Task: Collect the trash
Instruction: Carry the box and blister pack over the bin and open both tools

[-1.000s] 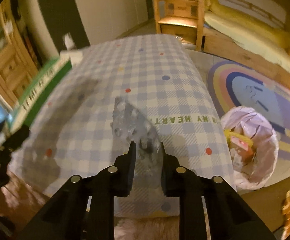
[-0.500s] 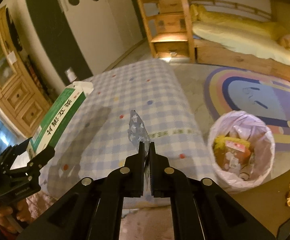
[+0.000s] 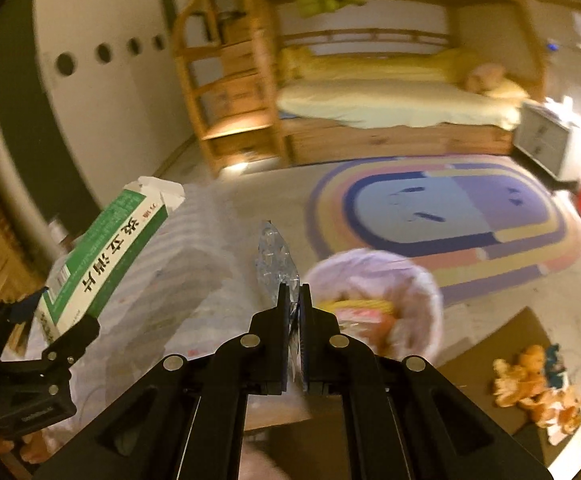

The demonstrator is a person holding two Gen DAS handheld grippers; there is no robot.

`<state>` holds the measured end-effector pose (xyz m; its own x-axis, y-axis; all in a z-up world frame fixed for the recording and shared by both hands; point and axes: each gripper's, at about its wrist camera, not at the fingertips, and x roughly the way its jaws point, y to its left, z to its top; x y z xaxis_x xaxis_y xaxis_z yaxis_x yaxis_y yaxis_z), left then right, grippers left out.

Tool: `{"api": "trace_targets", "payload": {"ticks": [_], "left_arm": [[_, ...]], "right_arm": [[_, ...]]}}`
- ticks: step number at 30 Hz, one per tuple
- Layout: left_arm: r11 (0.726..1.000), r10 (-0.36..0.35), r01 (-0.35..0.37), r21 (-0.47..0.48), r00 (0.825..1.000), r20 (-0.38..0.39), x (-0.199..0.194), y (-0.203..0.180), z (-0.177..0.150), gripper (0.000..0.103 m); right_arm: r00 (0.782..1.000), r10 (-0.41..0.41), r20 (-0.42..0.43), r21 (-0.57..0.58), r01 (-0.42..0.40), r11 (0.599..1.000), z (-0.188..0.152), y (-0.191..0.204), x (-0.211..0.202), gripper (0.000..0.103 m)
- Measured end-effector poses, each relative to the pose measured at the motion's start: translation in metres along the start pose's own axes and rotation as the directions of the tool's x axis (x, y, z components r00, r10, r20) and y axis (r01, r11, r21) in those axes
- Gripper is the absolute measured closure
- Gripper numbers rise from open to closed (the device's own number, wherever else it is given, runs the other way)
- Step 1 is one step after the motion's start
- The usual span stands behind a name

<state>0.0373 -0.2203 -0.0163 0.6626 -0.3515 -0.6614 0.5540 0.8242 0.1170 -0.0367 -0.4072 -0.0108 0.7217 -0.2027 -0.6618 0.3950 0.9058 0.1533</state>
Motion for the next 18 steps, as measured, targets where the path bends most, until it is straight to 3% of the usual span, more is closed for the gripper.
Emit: {"api": "trace_targets", "payload": {"ticks": [9, 16, 18], "left_arm": [[0.985, -0.110, 0.113, 0.128, 0.994, -0.027, 0.064, -0.074, 0.043, 0.015], [0.975, -0.176, 0.182, 0.125, 0.983, -0.054, 0.104, -0.100, 0.061, 0.013], [0.977, -0.176, 0.182, 0.110, 0.982, -0.062, 0.112, -0.100, 0.064, 0.007]], "right_arm": [[0.993, -0.118, -0.018, 0.089, 0.119, 0.989, 0.012, -0.065, 0.037, 0.099], [0.988, -0.123, -0.089, 0.128, 0.134, 0.983, 0.013, -0.094, 0.087, 0.097], [0.988, -0.112, -0.111, 0.127, 0.126, 0.984, 0.012, -0.096, 0.102, 0.095]]}}
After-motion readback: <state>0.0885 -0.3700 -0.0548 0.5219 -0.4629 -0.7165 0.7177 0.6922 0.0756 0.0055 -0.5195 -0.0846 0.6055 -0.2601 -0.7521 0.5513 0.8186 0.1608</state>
